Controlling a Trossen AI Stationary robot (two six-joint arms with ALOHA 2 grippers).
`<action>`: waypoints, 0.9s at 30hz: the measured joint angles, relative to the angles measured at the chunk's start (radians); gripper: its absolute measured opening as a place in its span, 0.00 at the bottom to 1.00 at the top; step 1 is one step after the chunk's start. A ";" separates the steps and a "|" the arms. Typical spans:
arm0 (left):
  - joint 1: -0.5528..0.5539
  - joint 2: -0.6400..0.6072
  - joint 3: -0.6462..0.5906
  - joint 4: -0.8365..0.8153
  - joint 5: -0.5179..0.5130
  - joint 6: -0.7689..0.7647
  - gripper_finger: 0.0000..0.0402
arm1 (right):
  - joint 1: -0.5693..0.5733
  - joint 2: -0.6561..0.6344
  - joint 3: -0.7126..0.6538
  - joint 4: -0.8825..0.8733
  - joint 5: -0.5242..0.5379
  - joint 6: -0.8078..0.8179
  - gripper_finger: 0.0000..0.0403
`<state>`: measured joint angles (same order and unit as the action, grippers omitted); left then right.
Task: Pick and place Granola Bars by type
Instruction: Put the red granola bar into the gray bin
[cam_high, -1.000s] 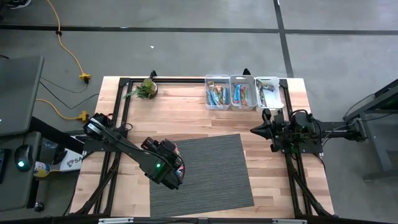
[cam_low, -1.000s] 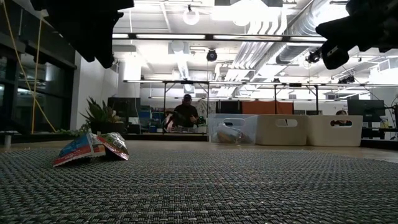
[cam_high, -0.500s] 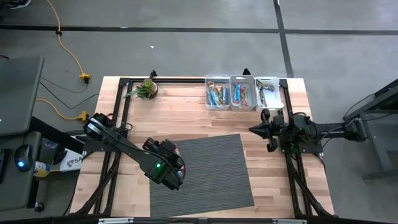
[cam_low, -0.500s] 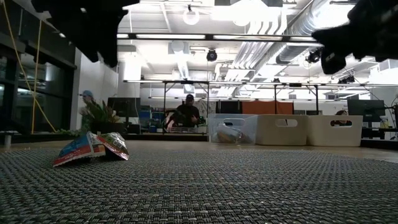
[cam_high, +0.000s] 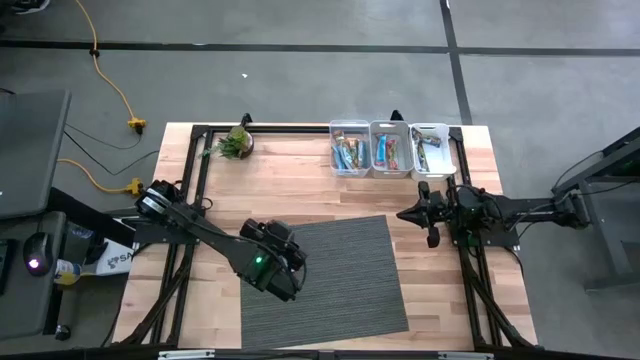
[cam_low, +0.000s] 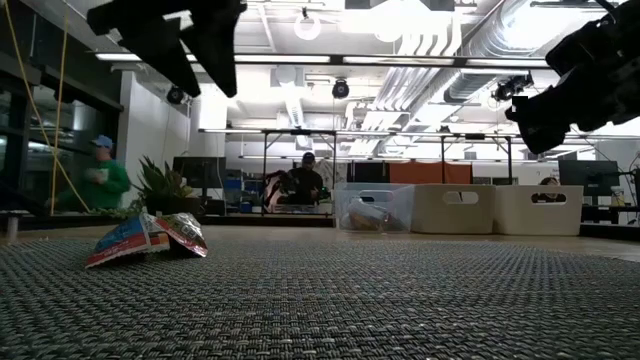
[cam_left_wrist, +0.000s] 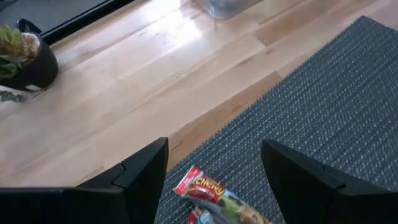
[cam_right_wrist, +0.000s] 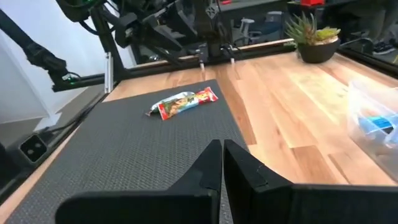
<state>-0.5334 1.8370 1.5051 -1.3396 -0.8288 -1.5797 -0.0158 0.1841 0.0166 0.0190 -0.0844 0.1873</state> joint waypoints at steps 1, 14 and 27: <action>0.006 0.000 0.000 0.011 0.000 0.001 0.63 | 0.000 0.000 0.000 -0.002 0.006 -0.001 0.00; 0.078 0.000 0.000 0.044 0.465 -0.212 0.63 | 0.000 0.012 0.000 -0.003 0.053 0.014 0.00; 0.075 0.000 -0.001 0.149 0.682 -0.525 0.63 | 0.000 0.012 -0.001 0.001 0.052 0.014 0.00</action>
<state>-0.4580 1.8372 1.5043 -1.1907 -0.1473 -2.1047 -0.0158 0.1963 0.0158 0.0199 -0.0326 0.2012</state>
